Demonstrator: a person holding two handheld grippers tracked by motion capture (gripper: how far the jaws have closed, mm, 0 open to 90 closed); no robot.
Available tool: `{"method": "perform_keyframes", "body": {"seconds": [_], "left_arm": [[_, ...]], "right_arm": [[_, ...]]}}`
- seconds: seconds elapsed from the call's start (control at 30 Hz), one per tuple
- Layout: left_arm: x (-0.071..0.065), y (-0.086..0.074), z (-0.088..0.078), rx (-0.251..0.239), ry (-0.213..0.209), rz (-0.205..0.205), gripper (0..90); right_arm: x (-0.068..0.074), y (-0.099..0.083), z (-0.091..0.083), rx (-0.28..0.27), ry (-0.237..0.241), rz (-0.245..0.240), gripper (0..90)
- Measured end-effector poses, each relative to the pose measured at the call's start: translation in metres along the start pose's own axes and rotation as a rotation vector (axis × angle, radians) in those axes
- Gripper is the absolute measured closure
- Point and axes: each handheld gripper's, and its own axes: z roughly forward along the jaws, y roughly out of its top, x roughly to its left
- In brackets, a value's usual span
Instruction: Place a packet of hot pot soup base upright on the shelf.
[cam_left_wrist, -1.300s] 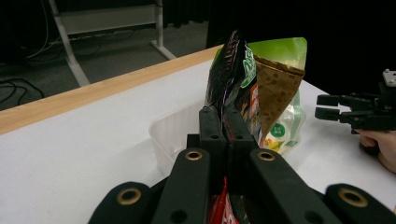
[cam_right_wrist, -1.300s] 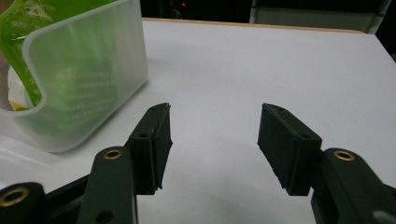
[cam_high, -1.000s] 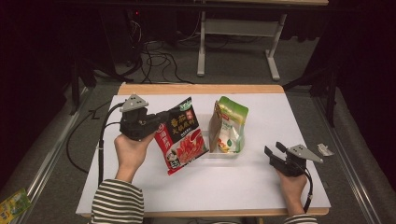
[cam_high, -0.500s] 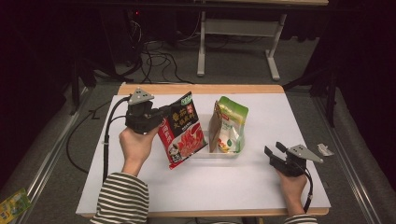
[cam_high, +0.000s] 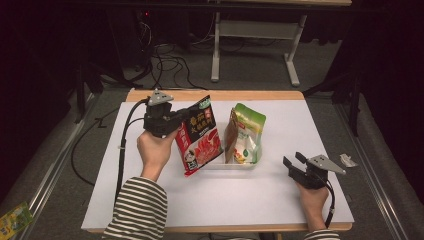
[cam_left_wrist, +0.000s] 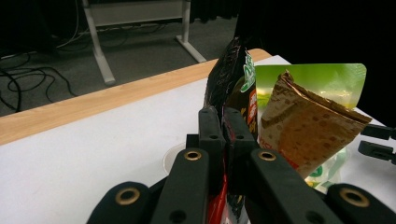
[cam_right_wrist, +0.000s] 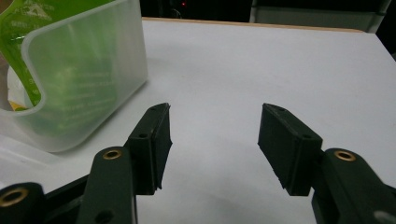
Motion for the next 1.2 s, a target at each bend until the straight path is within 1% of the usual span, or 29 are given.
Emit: {"method": "perform_keyframes", "body": {"seconds": [0.2,0.3,0.4,0.43,0.53,0.57,0.63,0.67,0.7,0.73,0.83,0.87,0.9,0.97,1.0,1.03,1.1,1.17,1.2], "left_arm": [[0.002,0.000,0.003,0.006,-0.008,-0.002,87.3],[0.002,0.000,0.009,0.016,-0.007,0.003,87.1],[0.003,0.001,0.012,0.020,-0.007,-0.001,87.7],[0.002,0.003,0.016,0.025,0.004,0.006,88.0],[-0.001,0.008,0.020,0.034,0.012,0.026,88.6],[-0.001,0.008,0.020,0.034,0.012,0.026,88.7],[-0.003,0.013,0.022,0.030,0.021,0.028,88.8],[-0.003,0.013,0.022,0.030,0.021,0.028,88.7],[-0.002,0.017,0.023,0.026,0.030,0.030,88.7],[-0.003,0.019,0.024,0.019,0.031,0.022,88.7],[-0.002,0.021,0.025,0.009,0.042,0.020,88.8],[-0.001,0.022,0.027,-0.001,0.048,0.005,88.7],[-0.001,0.022,0.027,-0.001,0.048,0.005,88.7],[0.000,0.020,0.029,-0.022,0.057,-0.007,88.5],[0.000,0.020,0.029,-0.022,0.057,-0.007,88.1],[0.001,0.015,0.032,-0.034,0.048,-0.022,87.9],[0.002,0.010,0.038,-0.019,0.032,-0.012,87.4],[0.002,0.006,0.041,-0.019,0.033,-0.010,87.1],[0.004,0.004,0.042,-0.033,0.028,-0.017,86.9]], "right_arm": [[0.001,0.000,0.000,0.009,-0.001,0.004,43.7],[0.001,0.000,0.000,0.012,0.000,0.004,43.7],[0.001,0.000,0.001,0.011,0.000,0.003,43.7],[0.001,0.000,0.001,0.013,0.002,-0.001,43.7],[0.001,0.000,0.001,0.013,0.002,-0.001,43.6],[0.001,0.000,0.001,0.013,0.002,-0.001,43.6],[0.000,0.000,0.001,0.012,0.003,-0.002,43.6],[0.000,0.000,0.001,0.012,0.003,-0.002,43.6],[0.001,0.000,0.001,0.012,0.001,-0.004,43.6],[0.001,0.000,0.001,0.012,0.002,-0.005,43.6],[0.001,0.000,0.001,0.012,0.001,-0.008,43.6],[0.001,0.000,0.001,0.011,0.002,-0.011,43.6],[0.001,0.000,0.001,0.011,0.001,-0.011,43.6],[0.001,0.000,0.001,0.011,0.001,-0.010,43.5],[0.001,0.000,0.001,0.011,0.001,-0.010,43.5],[0.001,0.000,0.001,0.012,0.001,-0.008,43.5],[0.001,0.000,0.001,0.013,0.001,-0.008,43.5],[0.001,0.000,0.001,0.013,0.001,-0.008,43.4],[0.001,0.000,0.001,0.012,0.002,-0.009,43.4]]}}
